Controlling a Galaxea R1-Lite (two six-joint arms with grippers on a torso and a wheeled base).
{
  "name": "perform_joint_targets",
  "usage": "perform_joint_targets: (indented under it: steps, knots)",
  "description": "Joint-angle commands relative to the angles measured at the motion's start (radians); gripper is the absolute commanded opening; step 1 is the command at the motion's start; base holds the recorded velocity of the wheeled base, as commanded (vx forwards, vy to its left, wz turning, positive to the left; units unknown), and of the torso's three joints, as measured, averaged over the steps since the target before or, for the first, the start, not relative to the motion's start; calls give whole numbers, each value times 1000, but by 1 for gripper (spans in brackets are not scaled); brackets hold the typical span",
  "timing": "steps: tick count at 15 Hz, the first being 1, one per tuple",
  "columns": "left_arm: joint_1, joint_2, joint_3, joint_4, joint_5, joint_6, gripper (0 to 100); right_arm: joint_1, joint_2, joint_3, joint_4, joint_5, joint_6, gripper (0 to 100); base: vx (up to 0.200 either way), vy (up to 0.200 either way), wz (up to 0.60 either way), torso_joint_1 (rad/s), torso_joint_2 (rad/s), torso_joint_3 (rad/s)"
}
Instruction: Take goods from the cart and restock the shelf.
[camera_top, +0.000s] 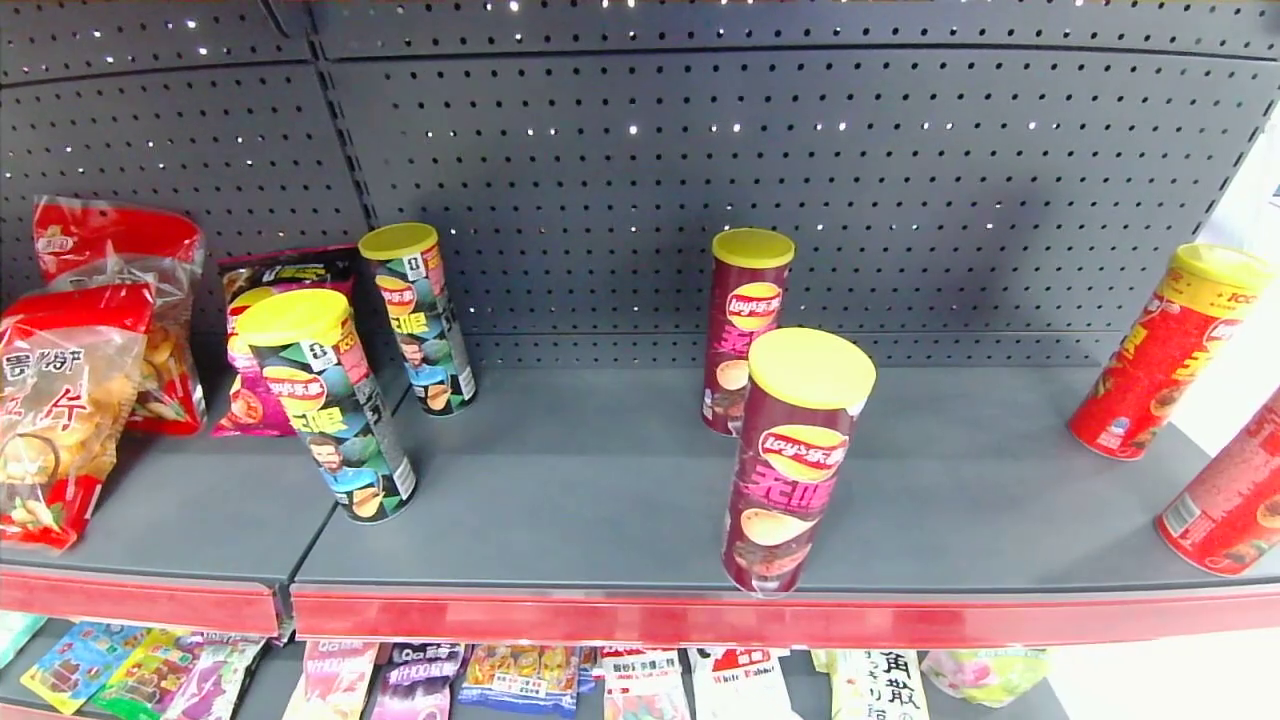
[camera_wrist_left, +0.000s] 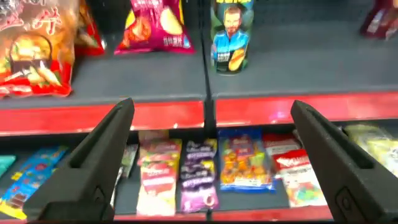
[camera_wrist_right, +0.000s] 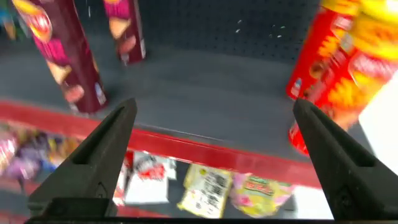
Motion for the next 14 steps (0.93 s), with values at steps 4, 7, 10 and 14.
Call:
perform_joint_targets:
  steps: [4, 7, 10, 14]
  knots:
    - [0, 5, 17, 1, 10, -5, 100, 220, 647, -202, -11, -23, -83, 100, 0, 0, 0, 0, 0, 0]
    - [0, 5, 17, 4, 10, -2, 100, 266, 807, -223, -10, -108, -74, 100, 0, 0, 0, 0, 0, 0]
    - [0, 5, 17, 2, 16, -4, 100, 301, 880, -220, -11, -106, -65, 100, 0, 0, 0, 0, 0, 0]
    - [0, 5, 17, 2, 16, -4, 100, 332, 948, -259, -11, -106, -40, 100, 0, 0, 0, 0, 0, 0]
